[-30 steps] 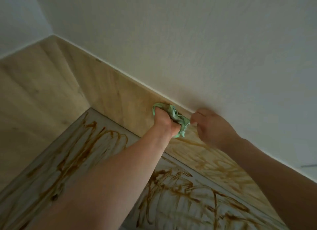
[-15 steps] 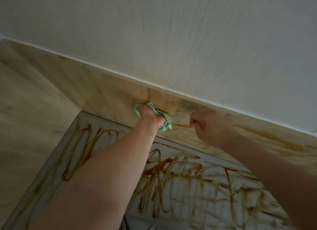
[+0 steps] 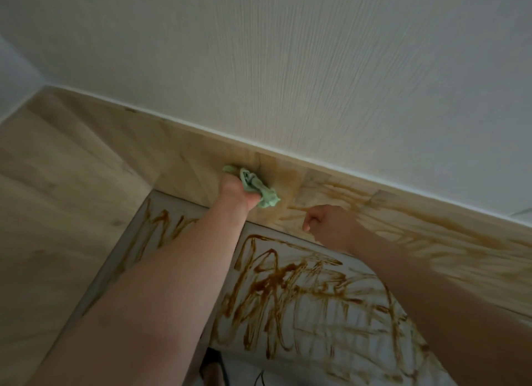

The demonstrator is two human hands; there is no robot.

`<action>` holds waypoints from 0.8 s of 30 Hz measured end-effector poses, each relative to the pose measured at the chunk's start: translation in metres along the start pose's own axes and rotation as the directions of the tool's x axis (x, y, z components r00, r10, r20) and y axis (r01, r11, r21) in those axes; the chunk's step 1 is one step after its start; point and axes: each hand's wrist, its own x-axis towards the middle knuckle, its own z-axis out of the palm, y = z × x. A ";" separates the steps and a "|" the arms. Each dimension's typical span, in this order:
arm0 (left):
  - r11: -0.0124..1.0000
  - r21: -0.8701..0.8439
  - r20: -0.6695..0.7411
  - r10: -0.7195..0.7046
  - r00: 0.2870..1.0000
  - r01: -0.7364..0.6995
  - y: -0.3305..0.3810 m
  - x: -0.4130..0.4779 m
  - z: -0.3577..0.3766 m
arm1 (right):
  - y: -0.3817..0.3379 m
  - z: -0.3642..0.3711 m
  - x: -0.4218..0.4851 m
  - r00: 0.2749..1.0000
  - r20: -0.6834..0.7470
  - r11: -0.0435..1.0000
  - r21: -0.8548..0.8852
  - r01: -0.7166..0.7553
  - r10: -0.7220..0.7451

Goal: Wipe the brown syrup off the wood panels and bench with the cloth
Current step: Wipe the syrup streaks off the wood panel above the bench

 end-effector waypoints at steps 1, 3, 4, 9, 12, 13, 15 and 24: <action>1.000 -0.014 0.039 0.013 0.999 -0.012 -0.001 -0.005 -0.008 | -0.001 0.004 0.000 1.000 0.007 0.997 0.076 -0.019 0.018; 0.998 0.000 0.109 0.063 0.992 -0.063 -0.003 -0.023 -0.023 | -0.004 0.010 0.001 0.997 0.038 0.967 0.246 -0.071 0.063; 0.997 0.036 0.115 0.062 0.991 -0.067 -0.004 -0.034 -0.031 | -0.005 0.013 0.002 0.996 0.058 0.951 0.296 -0.088 0.074; 0.977 0.215 0.170 -0.043 0.985 0.005 -0.007 -0.103 -0.074 | -0.022 0.016 -0.009 0.992 0.101 0.883 0.456 -0.108 0.069; 0.955 0.298 0.219 -0.057 0.974 -0.011 -0.009 -0.152 -0.085 | -0.037 0.012 -0.029 0.999 0.047 0.893 0.451 -0.006 -0.017; 0.951 0.305 0.231 -0.025 0.973 -0.048 -0.013 -0.175 -0.090 | -0.045 0.012 -0.042 0.996 0.053 0.892 0.449 0.043 -0.074; 0.939 0.335 0.219 0.004 0.976 -0.079 -0.015 -0.203 -0.093 | -0.058 0.015 -0.055 0.985 0.109 0.804 0.593 0.044 -0.134; 0.872 0.417 0.060 0.256 0.965 -0.258 -0.054 -0.312 -0.167 | -0.104 0.064 -0.121 0.844 0.274 0.797 0.545 0.259 -0.461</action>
